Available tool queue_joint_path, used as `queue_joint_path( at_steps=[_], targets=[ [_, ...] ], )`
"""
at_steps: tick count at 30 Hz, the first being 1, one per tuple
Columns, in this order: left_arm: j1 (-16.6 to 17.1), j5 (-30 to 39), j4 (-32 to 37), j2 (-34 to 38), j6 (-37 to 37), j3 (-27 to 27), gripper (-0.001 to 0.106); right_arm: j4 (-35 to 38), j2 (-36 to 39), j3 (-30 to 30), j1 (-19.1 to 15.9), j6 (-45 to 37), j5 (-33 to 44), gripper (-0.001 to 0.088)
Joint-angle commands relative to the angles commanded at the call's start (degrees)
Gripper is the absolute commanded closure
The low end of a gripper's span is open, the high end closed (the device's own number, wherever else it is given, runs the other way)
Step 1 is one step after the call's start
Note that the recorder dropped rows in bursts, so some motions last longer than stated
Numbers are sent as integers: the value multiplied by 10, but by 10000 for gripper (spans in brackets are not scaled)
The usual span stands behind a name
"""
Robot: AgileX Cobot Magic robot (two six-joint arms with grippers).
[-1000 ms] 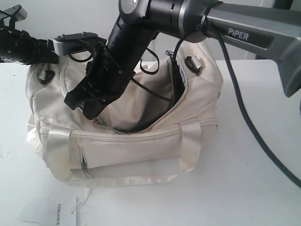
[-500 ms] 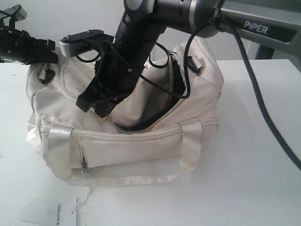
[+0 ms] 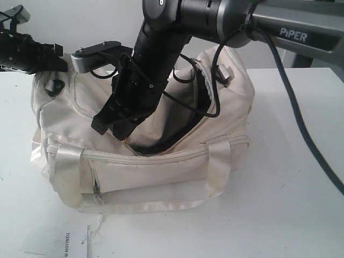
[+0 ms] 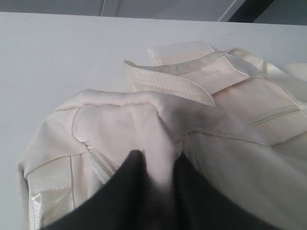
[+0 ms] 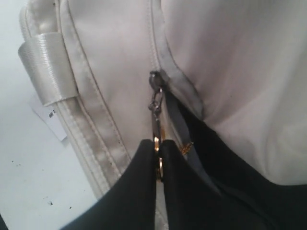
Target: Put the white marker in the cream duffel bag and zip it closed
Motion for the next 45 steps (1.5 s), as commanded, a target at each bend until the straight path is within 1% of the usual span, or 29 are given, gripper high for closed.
queue_joint_path(
  at_steps=[1, 2, 3, 6, 8, 11, 13, 16, 19, 21, 26, 28, 30, 33, 36, 40, 43, 45],
  targets=[
    [0, 5, 5, -7, -5, 0, 315, 0, 0, 0, 0, 0, -3, 868],
    [4, 8, 9, -13, -13, 0, 232, 0, 0, 0, 0, 0, -8, 868],
    [6, 9, 17, -22, -28, 0, 203, 1, 0, 0, 0, 0, -11, 868],
    [28, 13, 64, -65, -67, 0, 234, 1, 1, 0, 0, 0, -26, 868],
    [51, 38, 93, -96, -93, 0, 252, 4, 1, 0, 0, 0, -34, 868],
    [86, 121, 111, -145, -120, 4, 279, 4, 1, 0, 0, 0, -39, 868],
    [97, 165, 111, -175, -120, 20, 297, 4, 1, 0, 0, 0, -40, 868],
    [97, 176, 112, -225, -121, 71, 305, 4, 1, 0, 0, 0, -40, 868],
    [95, 171, 87, -281, -121, 138, 305, 4, 1, 0, 0, 0, -40, 868],
    [95, 160, 69, -321, -117, 186, 305, 4, 1, 0, 0, 0, -39, 868],
    [95, 114, 61, -421, -128, 298, 305, 4, 1, 0, 0, 0, -31, 868],
    [88, 92, 31, -464, -133, 341, 305, 4, 1, 0, 0, 0, -26, 868],
    [70, 73, 17, -493, -132, 385, 305, 4, 1, 0, 1, 0, -23, 868],
    [34, 42, 17, -510, -133, 442, 305, 4, 1, 0, 1, 0, -20, 868],
    [1, -12, 16, -512, -137, 484, 305, 4, 1, 0, 1, 0, -17, 868],
    [-24, -91, 12, -512, -147, 517, 305, 6, 1, 0, 1, 0, -15, 868],
    [-34, -104, -21, -511, -147, 526, 305, 9, 1, 0, 1, 0, -15, 868],
    [-45, -110, -31, -507, -144, 527, 305, 9, 1, 0, 1, 0, -15, 868]
  ],
)
